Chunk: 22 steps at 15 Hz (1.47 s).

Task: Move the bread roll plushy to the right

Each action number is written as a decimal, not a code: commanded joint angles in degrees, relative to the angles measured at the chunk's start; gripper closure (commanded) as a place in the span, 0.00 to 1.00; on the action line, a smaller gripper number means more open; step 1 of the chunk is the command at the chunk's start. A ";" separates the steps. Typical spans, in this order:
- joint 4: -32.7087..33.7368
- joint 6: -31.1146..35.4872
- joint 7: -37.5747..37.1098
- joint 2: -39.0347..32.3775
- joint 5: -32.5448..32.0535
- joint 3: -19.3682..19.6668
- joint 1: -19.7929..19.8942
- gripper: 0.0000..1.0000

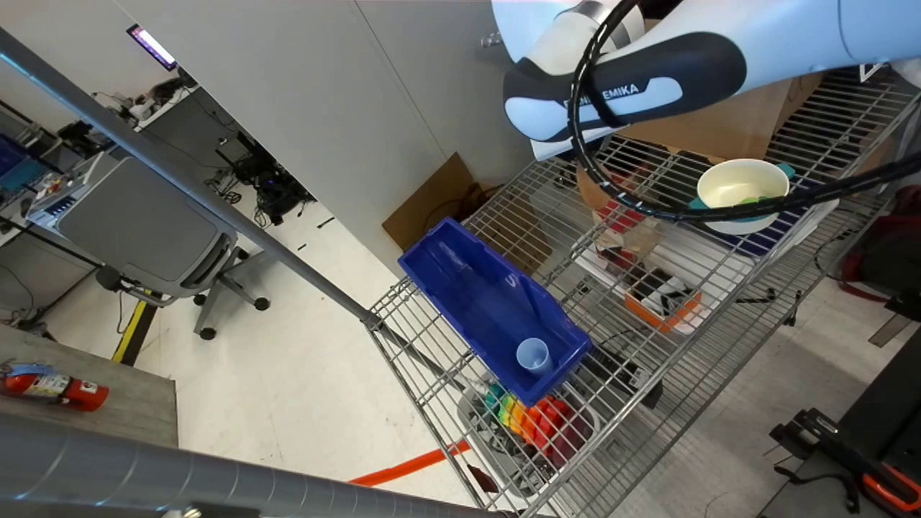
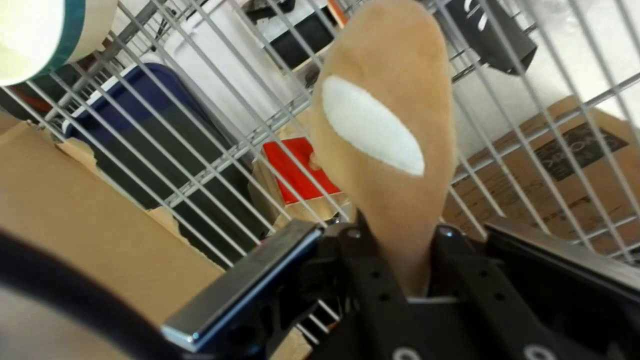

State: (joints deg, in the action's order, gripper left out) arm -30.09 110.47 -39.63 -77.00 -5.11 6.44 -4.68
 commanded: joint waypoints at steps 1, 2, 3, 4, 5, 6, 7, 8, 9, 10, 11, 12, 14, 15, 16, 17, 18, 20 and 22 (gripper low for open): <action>3.63 3.92 -7.52 -4.27 -4.35 5.57 -0.85 0.97; 3.45 3.66 -10.01 -4.74 -5.76 7.21 -1.14 0.97; 3.47 4.07 -12.27 -5.41 -7.02 8.68 -1.38 0.97; 3.32 3.51 -14.25 -5.86 -7.94 9.86 -1.56 0.97; 3.25 3.12 -16.19 -6.51 -8.83 11.17 -1.84 0.97; 3.13 2.50 -17.65 -6.99 -9.56 12.23 -2.10 0.97; 2.97 1.79 -18.69 -7.44 -9.91 12.99 -2.29 0.97; 2.96 1.60 -19.62 -7.92 -10.00 13.59 -2.39 0.97; 2.94 1.47 -20.52 -8.41 -9.93 13.99 -2.44 0.61; 2.96 1.62 -21.03 -8.86 -9.85 14.20 -2.39 0.60; 2.97 1.61 -21.54 -9.19 -9.52 14.22 -2.33 0.55; 8.14 -0.66 -21.62 -12.11 -10.23 13.14 -1.07 0.47; 1.65 1.81 -22.53 -8.29 -10.94 11.49 -1.78 0.32; 2.20 2.03 -22.16 -8.29 -10.33 10.67 -1.52 0.25; 2.60 1.92 -21.92 -8.26 -9.93 10.13 -1.41 0.17; 3.50 1.72 -21.08 -8.22 -9.03 9.06 -1.12 0.11; 4.23 1.41 -20.42 -8.16 -8.29 8.08 -0.89 0.02; 6.06 0.38 -18.78 -8.04 -6.79 5.96 -0.44 0.00; 6.25 -2.88 -14.11 -6.49 -3.49 2.54 -0.14 0.00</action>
State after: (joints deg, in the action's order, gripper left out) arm -26.02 111.70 -59.35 -84.81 -12.55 13.43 -5.96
